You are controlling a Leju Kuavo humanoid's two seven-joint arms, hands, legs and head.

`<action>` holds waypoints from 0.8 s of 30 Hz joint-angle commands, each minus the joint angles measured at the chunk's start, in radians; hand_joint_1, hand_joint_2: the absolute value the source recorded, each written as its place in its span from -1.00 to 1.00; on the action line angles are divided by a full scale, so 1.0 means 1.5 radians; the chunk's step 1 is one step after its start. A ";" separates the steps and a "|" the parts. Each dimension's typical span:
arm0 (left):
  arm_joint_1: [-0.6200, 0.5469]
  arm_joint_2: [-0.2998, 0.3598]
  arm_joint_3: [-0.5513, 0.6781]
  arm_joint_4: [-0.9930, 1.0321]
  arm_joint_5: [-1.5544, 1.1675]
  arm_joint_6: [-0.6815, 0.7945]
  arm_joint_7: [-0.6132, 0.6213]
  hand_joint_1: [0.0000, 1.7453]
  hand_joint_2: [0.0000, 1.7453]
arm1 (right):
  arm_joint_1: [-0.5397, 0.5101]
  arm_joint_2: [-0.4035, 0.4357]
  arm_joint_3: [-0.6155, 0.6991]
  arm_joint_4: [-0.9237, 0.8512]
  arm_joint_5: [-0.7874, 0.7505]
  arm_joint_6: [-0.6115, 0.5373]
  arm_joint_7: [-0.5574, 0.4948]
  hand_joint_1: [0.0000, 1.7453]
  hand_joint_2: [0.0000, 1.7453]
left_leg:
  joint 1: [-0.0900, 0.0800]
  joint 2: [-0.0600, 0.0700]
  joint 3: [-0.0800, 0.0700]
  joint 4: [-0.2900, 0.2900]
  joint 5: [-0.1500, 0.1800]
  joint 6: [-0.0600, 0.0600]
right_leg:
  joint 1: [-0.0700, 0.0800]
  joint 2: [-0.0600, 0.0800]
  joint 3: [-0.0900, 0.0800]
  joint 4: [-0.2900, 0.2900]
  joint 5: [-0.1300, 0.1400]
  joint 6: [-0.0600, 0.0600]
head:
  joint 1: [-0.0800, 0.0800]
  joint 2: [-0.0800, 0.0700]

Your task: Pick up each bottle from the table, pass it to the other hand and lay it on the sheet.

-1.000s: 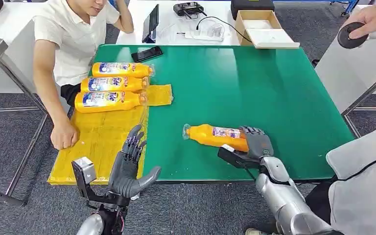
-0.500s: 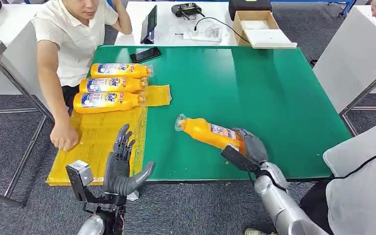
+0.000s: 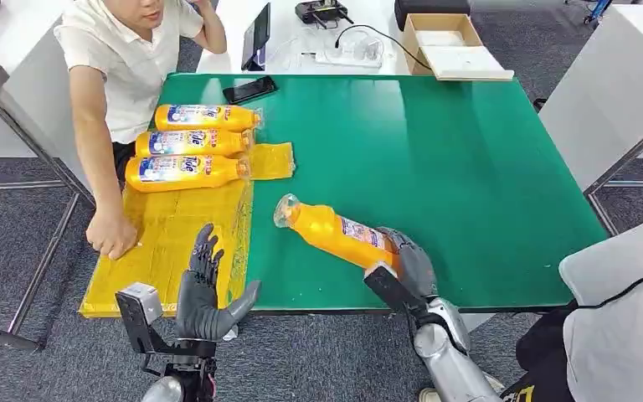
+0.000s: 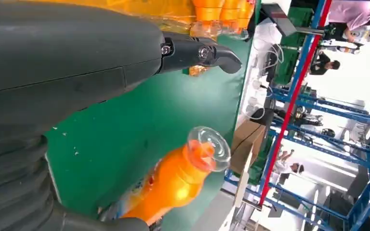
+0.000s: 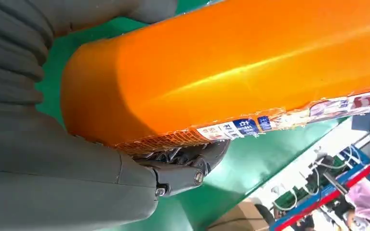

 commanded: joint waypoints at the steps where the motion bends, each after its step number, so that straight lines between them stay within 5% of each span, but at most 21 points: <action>1: 0.018 0.002 0.000 0.026 0.053 0.008 -0.016 -1.00 1.00 | 0.050 0.032 0.019 -0.151 -0.088 -0.023 -0.028 1.00 1.00 | 0.000 0.001 0.002 -0.001 -0.001 -0.001 | 0.000 0.000 0.001 0.000 -0.001 -0.002 | 0.000 0.000; 9: -0.001 0.043 -0.083 0.058 0.057 -0.090 -0.005 -1.00 1.00 | 0.073 0.065 0.094 -0.209 -0.151 -0.011 -0.057 1.00 1.00 | 0.000 0.000 0.000 -0.001 -0.001 -0.001 | 0.000 0.000 0.000 0.000 -0.001 -0.001 | 0.000 0.000; 24: -0.037 0.021 -0.076 0.056 0.077 -0.123 -0.026 -1.00 1.00 | 0.045 0.090 0.293 -0.083 -0.164 0.018 -0.087 1.00 1.00 | 0.001 0.001 0.002 -0.001 -0.001 -0.002 | 0.001 0.000 0.002 -0.001 -0.001 -0.001 | 0.000 0.000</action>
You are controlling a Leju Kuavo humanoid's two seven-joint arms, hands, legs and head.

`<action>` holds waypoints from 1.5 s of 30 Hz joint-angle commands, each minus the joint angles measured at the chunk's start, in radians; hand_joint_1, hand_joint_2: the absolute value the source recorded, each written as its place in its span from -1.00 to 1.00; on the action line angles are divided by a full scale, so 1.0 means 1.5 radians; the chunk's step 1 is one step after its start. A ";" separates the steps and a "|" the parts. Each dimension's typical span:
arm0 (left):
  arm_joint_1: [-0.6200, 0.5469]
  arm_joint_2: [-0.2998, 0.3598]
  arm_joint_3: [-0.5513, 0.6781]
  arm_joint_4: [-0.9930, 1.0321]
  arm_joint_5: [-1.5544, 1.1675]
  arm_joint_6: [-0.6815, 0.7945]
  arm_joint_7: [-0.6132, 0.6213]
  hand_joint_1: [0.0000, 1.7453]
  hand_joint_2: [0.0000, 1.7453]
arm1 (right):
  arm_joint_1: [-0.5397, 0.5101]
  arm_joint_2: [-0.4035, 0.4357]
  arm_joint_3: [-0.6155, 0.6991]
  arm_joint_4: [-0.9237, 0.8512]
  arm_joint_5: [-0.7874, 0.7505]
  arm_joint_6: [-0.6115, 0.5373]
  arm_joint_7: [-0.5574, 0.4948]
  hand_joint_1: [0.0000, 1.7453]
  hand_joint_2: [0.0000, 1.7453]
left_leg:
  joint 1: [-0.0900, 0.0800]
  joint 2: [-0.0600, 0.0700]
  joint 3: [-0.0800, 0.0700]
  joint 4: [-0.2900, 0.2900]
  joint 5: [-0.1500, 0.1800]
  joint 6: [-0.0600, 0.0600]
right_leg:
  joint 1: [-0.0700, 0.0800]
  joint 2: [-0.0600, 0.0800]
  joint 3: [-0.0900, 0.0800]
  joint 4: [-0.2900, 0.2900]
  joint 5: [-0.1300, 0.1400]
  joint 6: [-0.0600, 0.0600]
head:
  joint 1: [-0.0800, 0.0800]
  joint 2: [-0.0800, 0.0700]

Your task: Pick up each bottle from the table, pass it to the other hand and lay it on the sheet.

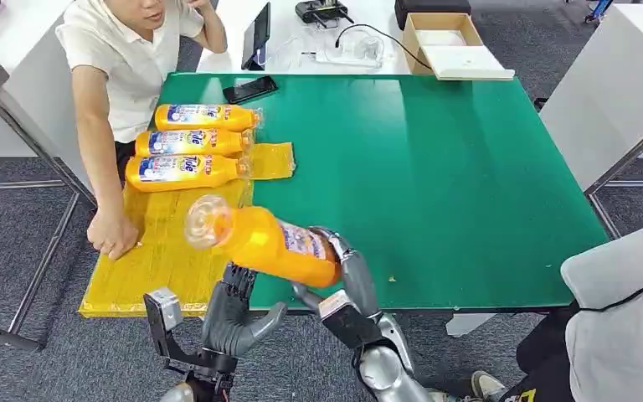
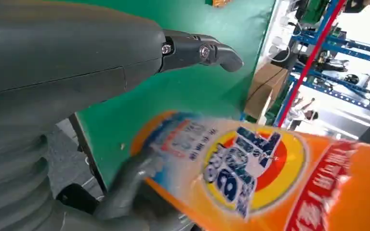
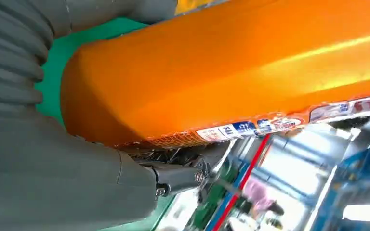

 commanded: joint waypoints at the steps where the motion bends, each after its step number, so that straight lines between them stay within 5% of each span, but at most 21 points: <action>1: -0.033 0.005 -0.012 0.011 -0.005 -0.015 -0.022 -1.00 1.00 | -0.043 0.003 0.123 0.117 0.007 0.027 -0.007 1.00 1.00 | 0.001 0.001 0.002 -0.001 -0.001 -0.001 | 0.001 0.000 0.002 -0.001 0.000 -0.001 | 0.000 0.000; 12: -0.025 -0.005 0.013 -0.053 0.005 0.039 -0.087 -1.00 1.00 | -0.043 0.002 0.161 0.172 -0.008 0.039 -0.010 1.00 1.00 | 0.001 0.001 0.003 -0.001 -0.001 -0.002 | 0.001 -0.001 0.003 -0.001 -0.001 -0.002 | 0.000 0.000; 14: -0.029 0.000 0.005 -0.048 0.015 0.024 -0.085 0.90 1.00 | -0.045 0.001 0.159 0.176 -0.009 0.039 -0.009 1.00 1.00 | 0.001 0.000 0.003 -0.001 -0.001 -0.001 | 0.001 -0.001 0.003 -0.001 -0.001 -0.001 | 0.000 0.000; 15: -0.029 0.000 0.005 -0.048 0.015 0.024 -0.085 1.00 1.00 | -0.045 0.001 0.159 0.176 -0.009 0.039 -0.009 1.00 1.00 | 0.001 0.000 0.004 -0.001 -0.001 -0.002 | 0.001 -0.001 0.004 -0.001 -0.001 -0.002 | 0.000 0.000; 26: -0.037 0.002 0.003 -0.014 0.039 -0.026 -0.061 1.00 1.00 | -0.040 0.001 0.157 0.171 -0.001 0.039 -0.012 1.00 1.00 | 0.001 -0.001 0.004 -0.001 -0.001 -0.002 | 0.001 -0.002 0.004 -0.001 -0.001 -0.002 | 0.000 0.000; 27: -0.037 0.002 0.002 -0.010 0.039 -0.029 -0.058 1.00 1.00 | -0.038 0.002 0.156 0.167 -0.002 0.036 -0.014 0.84 1.00 | 0.000 -0.001 0.001 -0.001 0.000 -0.001 | 0.000 -0.001 0.001 -0.001 -0.001 -0.001 | 0.000 0.000; 28: -0.039 0.003 0.000 0.000 0.039 -0.034 -0.049 1.00 1.00 | -0.033 0.005 0.152 0.158 -0.003 0.029 -0.017 -0.60 1.00 | 0.000 -0.001 0.002 -0.001 0.000 -0.001 | 0.001 -0.002 0.002 -0.001 -0.001 -0.001 | 0.000 0.000; 29: -0.039 0.002 0.003 0.008 0.045 -0.039 -0.040 1.00 1.00 | -0.030 0.007 0.149 0.150 -0.004 0.023 -0.015 -1.00 1.00 | 0.001 -0.001 0.003 -0.001 -0.001 -0.001 | 0.001 -0.002 0.003 -0.001 -0.001 -0.002 | 0.000 0.000; 30: -0.039 0.001 0.007 0.014 0.051 -0.043 -0.033 1.00 1.00 | -0.028 0.008 0.148 0.143 -0.002 0.015 -0.015 -1.00 -1.00 | 0.000 -0.001 0.001 -0.001 0.000 -0.001 | 0.000 -0.002 0.001 -0.001 0.000 -0.001 | 0.000 0.000; 39: -0.053 0.008 0.113 0.068 -0.007 0.048 -0.009 1.00 1.00 | 0.023 -0.016 0.146 0.058 0.018 -0.019 -0.045 -1.00 -1.00 | 0.000 0.000 0.001 -0.001 0.000 -0.001 | 0.000 -0.001 0.001 -0.001 0.000 -0.001 | 0.000 0.000; 45: -0.051 0.042 0.144 0.071 -0.294 0.209 -0.058 1.00 1.00 | 0.068 -0.047 0.092 -0.011 0.031 -0.051 -0.055 -1.00 -1.00 | 0.000 -0.001 0.003 -0.002 0.000 -0.002 | 0.001 -0.002 0.003 -0.001 -0.001 -0.002 | 0.000 0.000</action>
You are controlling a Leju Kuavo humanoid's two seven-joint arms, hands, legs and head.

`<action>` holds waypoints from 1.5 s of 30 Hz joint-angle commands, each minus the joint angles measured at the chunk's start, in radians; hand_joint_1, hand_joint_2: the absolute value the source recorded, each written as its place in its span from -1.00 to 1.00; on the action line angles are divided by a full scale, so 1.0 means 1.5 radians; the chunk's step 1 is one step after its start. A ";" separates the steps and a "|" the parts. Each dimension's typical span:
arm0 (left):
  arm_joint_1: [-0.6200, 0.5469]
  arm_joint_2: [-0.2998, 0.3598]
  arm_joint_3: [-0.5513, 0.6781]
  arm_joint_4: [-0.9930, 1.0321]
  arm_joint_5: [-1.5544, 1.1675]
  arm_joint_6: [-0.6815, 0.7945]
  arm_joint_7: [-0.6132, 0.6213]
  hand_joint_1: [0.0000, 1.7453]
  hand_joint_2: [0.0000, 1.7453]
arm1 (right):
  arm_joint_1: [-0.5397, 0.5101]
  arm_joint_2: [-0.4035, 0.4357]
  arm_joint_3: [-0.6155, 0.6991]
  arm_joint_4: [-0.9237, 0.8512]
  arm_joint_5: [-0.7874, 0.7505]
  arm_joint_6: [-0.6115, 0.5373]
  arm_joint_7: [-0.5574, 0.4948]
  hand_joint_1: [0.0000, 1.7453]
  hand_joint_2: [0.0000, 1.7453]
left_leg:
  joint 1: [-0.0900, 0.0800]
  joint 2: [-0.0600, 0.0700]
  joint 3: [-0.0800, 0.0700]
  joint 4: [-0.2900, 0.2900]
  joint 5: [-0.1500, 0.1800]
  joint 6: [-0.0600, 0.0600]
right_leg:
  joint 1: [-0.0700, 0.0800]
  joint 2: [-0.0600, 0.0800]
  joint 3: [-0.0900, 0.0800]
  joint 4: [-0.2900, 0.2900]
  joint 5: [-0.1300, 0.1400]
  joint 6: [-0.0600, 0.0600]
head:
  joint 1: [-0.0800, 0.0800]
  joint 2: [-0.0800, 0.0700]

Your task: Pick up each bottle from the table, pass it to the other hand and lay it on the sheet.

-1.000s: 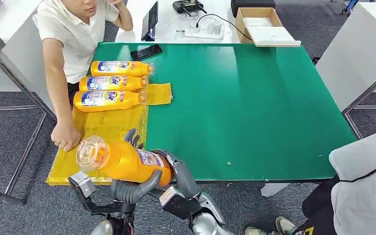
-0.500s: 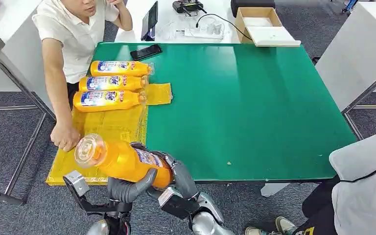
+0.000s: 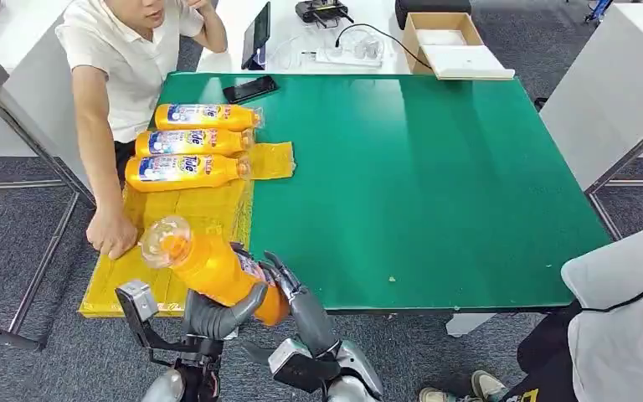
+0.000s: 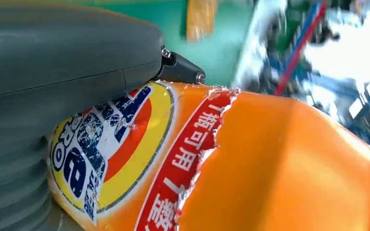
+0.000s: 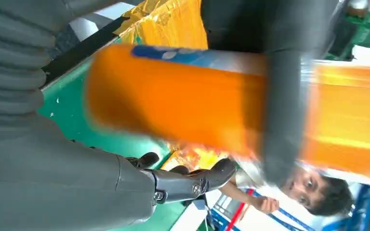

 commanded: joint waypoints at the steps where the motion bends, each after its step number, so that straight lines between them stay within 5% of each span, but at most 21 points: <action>1: -0.027 0.047 0.085 0.069 -0.287 0.161 -0.038 1.00 1.00 | 0.060 -0.060 -0.048 -0.103 0.015 -0.035 -0.011 -1.00 -1.00 | 0.000 -0.001 0.002 -0.001 0.000 -0.001 | 0.000 -0.001 0.002 -0.001 0.000 -0.001 | 0.000 0.000; 8: -0.035 0.051 0.108 0.080 -0.625 0.259 0.020 1.00 1.00 | 0.104 -0.055 -0.172 -0.213 0.026 -0.077 -0.016 -1.00 -1.00 | 0.000 -0.001 0.001 0.000 0.000 -0.001 | 0.000 -0.002 0.002 0.000 -0.001 -0.001 | 0.000 0.000; 18: -0.213 0.077 0.061 0.340 -0.893 0.120 0.219 1.00 1.00 | 0.096 -0.033 -0.188 -0.248 0.028 -0.012 -0.014 -1.00 -1.00 | 0.000 -0.002 0.001 -0.001 0.001 -0.001 | 0.000 -0.003 0.002 0.000 0.000 -0.001 | -0.001 0.000; 22: -0.299 0.062 0.055 0.501 -0.927 0.089 0.243 1.00 1.00 | 0.078 -0.028 -0.173 -0.211 0.027 0.013 -0.011 -1.00 -1.00 | 0.000 -0.003 0.003 -0.001 0.001 -0.002 | 0.000 -0.004 0.003 -0.001 0.000 -0.002 | -0.001 0.000; 31: -0.342 0.047 0.072 0.580 -0.925 0.108 0.250 1.00 1.00 | 0.071 -0.023 -0.170 -0.187 0.020 0.020 -0.011 -1.00 -1.00 | 0.000 -0.001 0.003 -0.001 0.001 -0.001 | 0.000 -0.002 0.004 -0.001 0.000 -0.001 | 0.000 0.000; 32: -0.403 0.044 0.088 0.683 -0.935 0.127 0.275 1.00 1.00 | 0.053 -0.015 -0.173 -0.141 0.006 0.024 -0.013 -1.00 -1.00 | 0.000 -0.001 0.003 -0.001 0.001 0.000 | 0.000 -0.001 0.004 0.000 0.000 -0.001 | 0.000 0.000; 39: -0.418 0.045 0.111 0.735 -0.899 0.047 0.244 1.00 1.00 | 0.045 -0.008 -0.194 -0.101 -0.015 0.018 -0.019 -1.00 -1.00 | 0.000 0.001 0.006 -0.001 0.001 -0.001 | 0.000 0.000 0.006 0.000 0.001 -0.001 | 0.000 0.000; 40: -0.416 0.045 0.112 0.736 -0.890 0.024 0.235 -0.40 1.00 | 0.046 -0.008 -0.196 -0.097 -0.017 0.017 -0.020 -1.00 -1.00 | 0.000 0.001 0.006 -0.001 0.001 -0.001 | 0.000 0.001 0.006 0.000 0.001 -0.001 | 0.000 0.000; 41: -0.408 0.047 0.116 0.730 -0.875 0.003 0.218 -0.88 1.00 | 0.046 -0.008 -0.199 -0.092 -0.020 0.017 -0.021 -1.00 -1.00 | 0.000 0.002 0.007 -0.002 0.001 -0.001 | 0.000 0.001 0.007 0.000 0.001 -0.002 | 0.000 0.000; 45: -0.387 0.055 0.105 0.702 -0.839 -0.053 0.172 -1.00 1.00 | 0.043 -0.009 -0.207 -0.076 -0.024 0.014 -0.028 -1.00 -1.00 | 0.000 0.003 0.009 -0.002 0.000 -0.001 | 0.000 0.003 0.008 0.000 0.001 -0.001 | 0.000 0.000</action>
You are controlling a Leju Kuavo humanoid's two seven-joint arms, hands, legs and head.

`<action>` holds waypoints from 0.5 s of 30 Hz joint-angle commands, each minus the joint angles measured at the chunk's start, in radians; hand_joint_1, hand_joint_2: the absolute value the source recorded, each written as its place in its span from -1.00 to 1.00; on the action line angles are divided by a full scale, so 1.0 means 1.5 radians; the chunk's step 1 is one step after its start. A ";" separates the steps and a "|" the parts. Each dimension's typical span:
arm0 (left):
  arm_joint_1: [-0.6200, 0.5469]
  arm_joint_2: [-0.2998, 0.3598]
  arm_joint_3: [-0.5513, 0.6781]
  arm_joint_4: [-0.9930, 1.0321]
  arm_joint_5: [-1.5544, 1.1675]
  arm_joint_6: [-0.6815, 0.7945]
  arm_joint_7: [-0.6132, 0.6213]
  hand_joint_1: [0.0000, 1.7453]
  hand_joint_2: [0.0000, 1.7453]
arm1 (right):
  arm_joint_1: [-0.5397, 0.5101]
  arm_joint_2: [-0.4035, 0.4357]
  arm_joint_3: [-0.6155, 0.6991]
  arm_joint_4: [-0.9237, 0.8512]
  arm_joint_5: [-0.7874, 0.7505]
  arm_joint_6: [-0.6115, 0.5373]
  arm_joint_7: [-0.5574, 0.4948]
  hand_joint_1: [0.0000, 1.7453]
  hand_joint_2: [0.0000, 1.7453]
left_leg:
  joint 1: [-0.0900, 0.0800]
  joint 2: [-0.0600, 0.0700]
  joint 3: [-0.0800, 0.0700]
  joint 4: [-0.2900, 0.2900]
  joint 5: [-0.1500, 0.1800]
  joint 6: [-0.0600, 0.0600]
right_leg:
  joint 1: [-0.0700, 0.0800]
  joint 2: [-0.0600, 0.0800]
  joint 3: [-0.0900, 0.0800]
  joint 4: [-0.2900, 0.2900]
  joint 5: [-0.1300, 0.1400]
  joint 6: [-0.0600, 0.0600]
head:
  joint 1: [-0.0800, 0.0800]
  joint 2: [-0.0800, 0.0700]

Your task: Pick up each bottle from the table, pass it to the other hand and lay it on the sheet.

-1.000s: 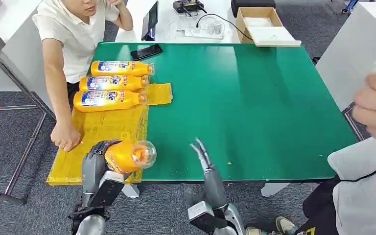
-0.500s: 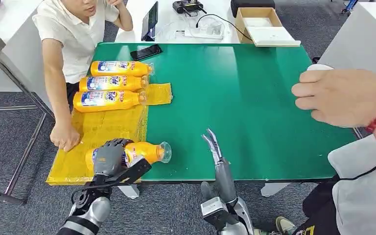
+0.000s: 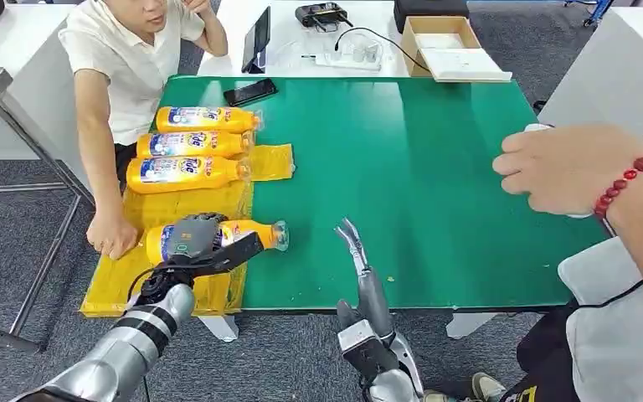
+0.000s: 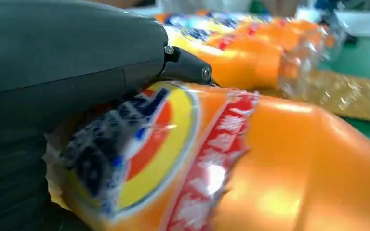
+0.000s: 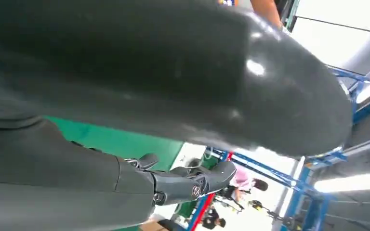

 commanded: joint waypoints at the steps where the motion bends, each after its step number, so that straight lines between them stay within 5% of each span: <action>1: 0.027 0.013 0.011 0.068 0.057 -0.106 -0.068 -1.00 1.00 | -0.028 0.004 -0.037 0.101 -0.012 -0.009 -0.013 -1.00 -1.00 | 0.000 0.005 0.004 -0.003 0.000 -0.001 | 0.001 0.004 0.002 -0.002 0.001 -0.002 | 0.000 0.000; 15: 0.128 0.040 -0.034 -0.164 0.187 -0.137 -0.132 -1.00 1.00 | -0.018 -0.001 -0.063 0.116 -0.008 -0.022 -0.023 -1.00 -1.00 | 0.000 0.000 0.004 -0.002 0.000 -0.001 | 0.000 -0.002 0.005 -0.002 0.000 -0.002 | 0.000 0.000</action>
